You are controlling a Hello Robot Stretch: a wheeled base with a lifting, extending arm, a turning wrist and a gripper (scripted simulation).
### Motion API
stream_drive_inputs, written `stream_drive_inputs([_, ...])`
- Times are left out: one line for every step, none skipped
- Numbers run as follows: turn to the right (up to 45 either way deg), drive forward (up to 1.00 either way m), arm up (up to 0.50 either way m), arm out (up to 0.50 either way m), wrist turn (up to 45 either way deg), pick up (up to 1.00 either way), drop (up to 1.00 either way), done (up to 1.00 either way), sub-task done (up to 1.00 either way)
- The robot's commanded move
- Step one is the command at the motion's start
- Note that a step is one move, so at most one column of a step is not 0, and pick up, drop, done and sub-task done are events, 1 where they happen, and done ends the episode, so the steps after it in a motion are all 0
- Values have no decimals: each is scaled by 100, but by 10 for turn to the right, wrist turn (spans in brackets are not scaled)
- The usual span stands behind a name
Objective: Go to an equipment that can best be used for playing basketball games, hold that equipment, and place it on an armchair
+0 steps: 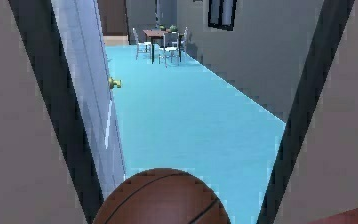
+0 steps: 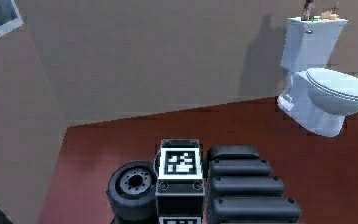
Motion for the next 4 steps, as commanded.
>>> stream_drive_inputs([60, 0, 0, 0, 0, 0, 0, 0, 0])
stream_drive_inputs([0, 65, 0, 0, 0, 0, 0, 0, 0])
stream_drive_inputs([-150, 0, 0, 0, 0, 0, 0, 0, 0])
stream_drive_inputs([0, 100, 0, 0, 0, 0, 0, 0, 0])
